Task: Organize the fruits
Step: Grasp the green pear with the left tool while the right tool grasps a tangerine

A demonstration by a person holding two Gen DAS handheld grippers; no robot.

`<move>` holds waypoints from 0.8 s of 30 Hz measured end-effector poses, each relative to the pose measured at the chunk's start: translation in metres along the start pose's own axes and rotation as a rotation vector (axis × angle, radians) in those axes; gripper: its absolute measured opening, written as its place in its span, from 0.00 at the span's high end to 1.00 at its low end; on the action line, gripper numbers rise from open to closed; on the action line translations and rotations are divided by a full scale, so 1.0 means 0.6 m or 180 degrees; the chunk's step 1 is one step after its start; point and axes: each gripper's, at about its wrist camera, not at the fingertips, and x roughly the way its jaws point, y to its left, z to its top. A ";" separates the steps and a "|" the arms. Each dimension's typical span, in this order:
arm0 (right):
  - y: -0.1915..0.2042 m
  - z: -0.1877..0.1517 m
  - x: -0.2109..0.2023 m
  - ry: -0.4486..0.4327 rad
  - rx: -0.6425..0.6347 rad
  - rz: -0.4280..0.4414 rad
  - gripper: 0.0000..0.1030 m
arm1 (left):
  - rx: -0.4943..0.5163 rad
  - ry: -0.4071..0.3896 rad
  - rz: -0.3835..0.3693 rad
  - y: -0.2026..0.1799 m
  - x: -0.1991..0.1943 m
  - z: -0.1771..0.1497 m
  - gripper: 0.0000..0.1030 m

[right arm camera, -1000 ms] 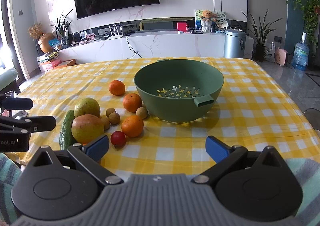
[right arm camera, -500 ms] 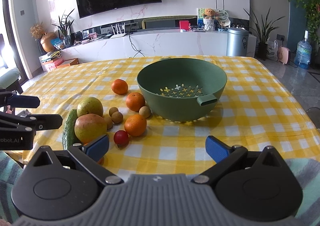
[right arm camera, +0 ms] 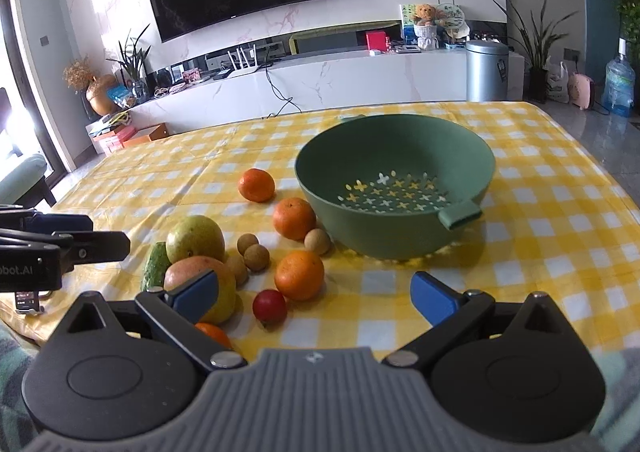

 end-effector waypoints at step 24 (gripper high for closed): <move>-0.005 0.023 0.136 0.0500 0.0295 0.0234 0.32 | -0.0284 0.0460 -0.0044 0.049 0.158 0.024 0.20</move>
